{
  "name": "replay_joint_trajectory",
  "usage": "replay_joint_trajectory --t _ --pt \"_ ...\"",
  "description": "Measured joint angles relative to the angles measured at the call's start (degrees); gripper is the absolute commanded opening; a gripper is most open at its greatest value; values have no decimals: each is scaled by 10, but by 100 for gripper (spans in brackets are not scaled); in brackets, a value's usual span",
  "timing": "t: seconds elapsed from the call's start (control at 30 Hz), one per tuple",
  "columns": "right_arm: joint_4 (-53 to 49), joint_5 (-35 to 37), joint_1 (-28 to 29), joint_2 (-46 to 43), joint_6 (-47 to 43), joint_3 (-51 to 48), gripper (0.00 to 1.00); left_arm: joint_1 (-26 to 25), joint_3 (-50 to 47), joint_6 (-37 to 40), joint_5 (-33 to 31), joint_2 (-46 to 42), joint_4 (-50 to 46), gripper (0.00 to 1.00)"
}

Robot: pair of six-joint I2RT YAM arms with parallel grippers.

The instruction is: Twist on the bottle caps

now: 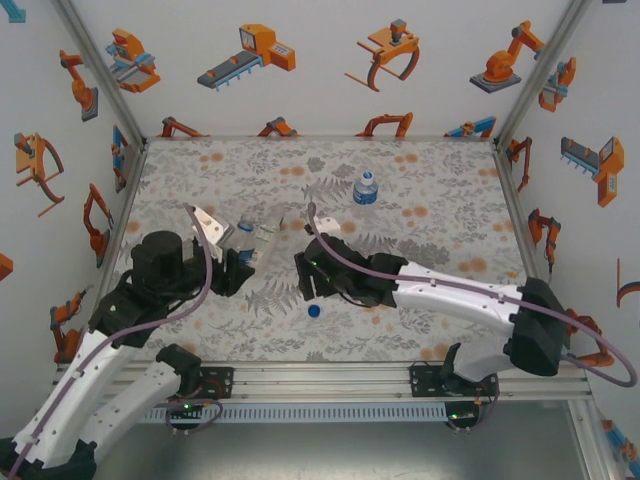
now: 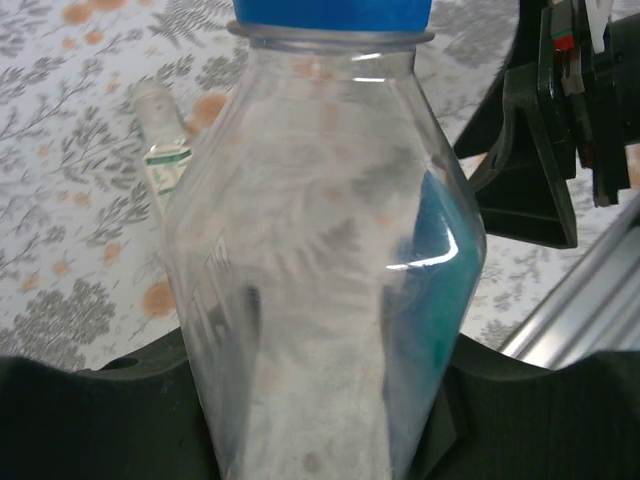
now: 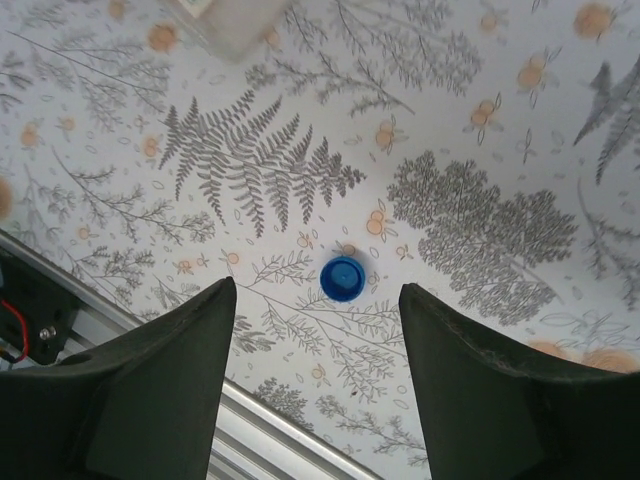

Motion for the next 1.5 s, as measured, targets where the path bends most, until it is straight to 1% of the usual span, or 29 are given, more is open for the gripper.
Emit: replay_joint_trajectory --t 0.17,0.23,0.3,0.4,0.53,0.73,0.9,1.5 --pt "-18 -19 -7 54 46 0 58 0 -57 0 -47 -70 6 4" --pt "-21 -33 -10 73 57 0 57 0 -76 0 -73 -101 12 5" --pt "-26 -46 -11 91 65 2 54 0 -87 0 -91 -123 18 7" --pt "-31 -63 -11 114 74 3 51 0 -89 1 -113 -138 24 7" --pt "-35 -80 -11 135 81 9 49 0 -80 12 -128 -130 21 9" --pt "-35 -91 -11 152 91 19 47 0 -77 22 -155 -102 21 9" --pt "-35 -93 -11 156 94 20 47 0 -77 20 -155 -86 21 10" --pt "-34 -92 -11 173 96 22 46 0 -77 19 -172 -96 21 12"
